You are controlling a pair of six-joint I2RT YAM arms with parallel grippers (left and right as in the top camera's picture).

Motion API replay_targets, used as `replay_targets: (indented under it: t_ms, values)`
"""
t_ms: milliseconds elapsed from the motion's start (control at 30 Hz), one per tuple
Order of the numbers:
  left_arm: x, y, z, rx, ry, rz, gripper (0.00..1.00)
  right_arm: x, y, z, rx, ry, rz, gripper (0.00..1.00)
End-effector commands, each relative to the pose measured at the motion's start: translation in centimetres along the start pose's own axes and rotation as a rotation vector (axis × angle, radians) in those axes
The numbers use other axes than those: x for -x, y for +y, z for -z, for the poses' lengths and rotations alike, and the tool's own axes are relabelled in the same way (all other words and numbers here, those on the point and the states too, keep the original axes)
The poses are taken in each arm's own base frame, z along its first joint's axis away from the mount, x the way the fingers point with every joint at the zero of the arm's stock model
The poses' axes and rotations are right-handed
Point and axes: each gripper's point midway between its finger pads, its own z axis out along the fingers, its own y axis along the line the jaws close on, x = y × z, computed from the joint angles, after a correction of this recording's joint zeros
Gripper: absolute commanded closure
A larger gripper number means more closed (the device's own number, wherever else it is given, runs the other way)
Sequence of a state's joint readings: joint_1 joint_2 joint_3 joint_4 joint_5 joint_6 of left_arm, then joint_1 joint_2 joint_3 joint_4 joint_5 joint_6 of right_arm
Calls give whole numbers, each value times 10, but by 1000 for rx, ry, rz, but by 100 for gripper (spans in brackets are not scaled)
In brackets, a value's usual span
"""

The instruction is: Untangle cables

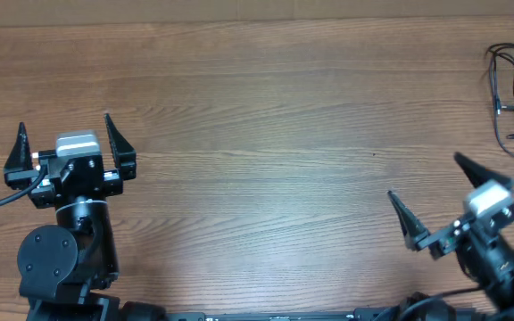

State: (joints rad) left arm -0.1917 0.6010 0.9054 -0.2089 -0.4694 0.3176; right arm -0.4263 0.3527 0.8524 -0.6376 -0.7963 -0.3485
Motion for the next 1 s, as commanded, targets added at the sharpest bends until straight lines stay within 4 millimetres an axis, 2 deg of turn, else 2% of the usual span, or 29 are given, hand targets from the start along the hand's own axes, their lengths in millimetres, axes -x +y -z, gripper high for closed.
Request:
replay_targets:
  t_ms: [0,67,167,233,333,467,600,667,733,833,967]
  values:
    - [-2,9,1,45,8,-17,0,-23,-47,17,-354,0,-120,0]
    - [-1,9,1,45,4,-15,0,-30,-71,29,-523,-11,-100,0]
    - [0,9,1,45,2,-12,0,-27,-82,22,-541,-97,-133,0]
    - [0,9,1,45,1,-12,0,-34,-91,16,-553,-134,-180,0]
    - [1,9,1,46,-2,-11,0,-60,-115,10,-647,-162,-278,0]
    - [10,13,1,58,-38,9,0,-116,-144,17,-838,-201,-510,0]
    - [14,14,2,65,-55,18,0,-175,-142,15,-889,-123,-598,0]
    - [14,14,2,65,-56,18,0,-196,-138,13,-893,-79,-615,0]
    - [15,15,2,66,-60,20,0,-205,-136,12,-894,-64,-622,0]
    - [16,15,2,67,-62,22,0,-204,-128,4,-845,-78,-616,0]
    - [16,15,2,67,-62,22,0,-184,-107,-13,-726,-98,-526,0]
